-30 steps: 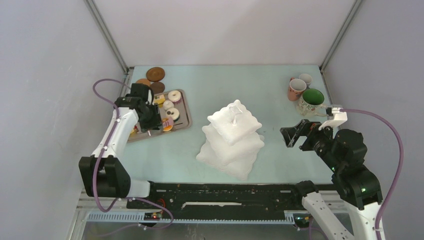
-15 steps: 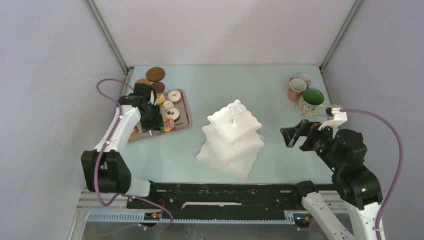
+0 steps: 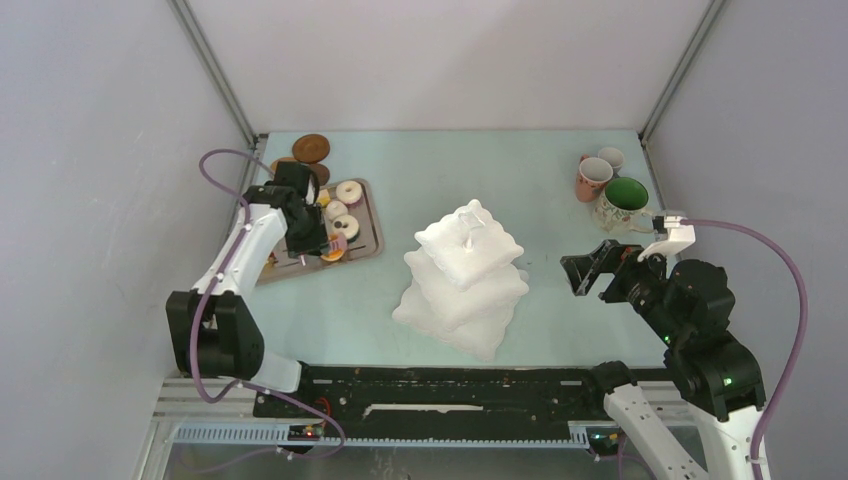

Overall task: Serve the afternoon tea
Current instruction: Pick up the desert from the tray.

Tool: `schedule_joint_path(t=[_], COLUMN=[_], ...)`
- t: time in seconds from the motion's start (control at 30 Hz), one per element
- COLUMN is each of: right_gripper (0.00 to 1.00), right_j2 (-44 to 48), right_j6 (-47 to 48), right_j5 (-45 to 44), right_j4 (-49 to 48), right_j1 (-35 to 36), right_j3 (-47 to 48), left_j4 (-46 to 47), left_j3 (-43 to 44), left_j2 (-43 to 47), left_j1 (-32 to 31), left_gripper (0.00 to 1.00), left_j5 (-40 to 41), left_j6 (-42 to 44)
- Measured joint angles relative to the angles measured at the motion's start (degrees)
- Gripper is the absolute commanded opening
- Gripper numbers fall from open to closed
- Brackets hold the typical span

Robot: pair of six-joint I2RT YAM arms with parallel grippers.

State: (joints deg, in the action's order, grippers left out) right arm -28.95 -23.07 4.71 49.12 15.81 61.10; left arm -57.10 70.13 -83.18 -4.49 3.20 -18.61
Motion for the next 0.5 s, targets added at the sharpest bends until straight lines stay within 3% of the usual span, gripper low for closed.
schedule_joint_path(t=[0.5], right_gripper=[1.00], right_j2=[0.3], right_j6=[0.0], right_j5=[0.0], right_j4=[0.0], right_j1=[0.0], right_j3=[0.0], left_j4=[-1.7], left_j3=[1.0], left_j2=[0.1], left_j1=[-0.3], left_gripper=[0.22], left_j5=[1.6], left_j6=[0.0])
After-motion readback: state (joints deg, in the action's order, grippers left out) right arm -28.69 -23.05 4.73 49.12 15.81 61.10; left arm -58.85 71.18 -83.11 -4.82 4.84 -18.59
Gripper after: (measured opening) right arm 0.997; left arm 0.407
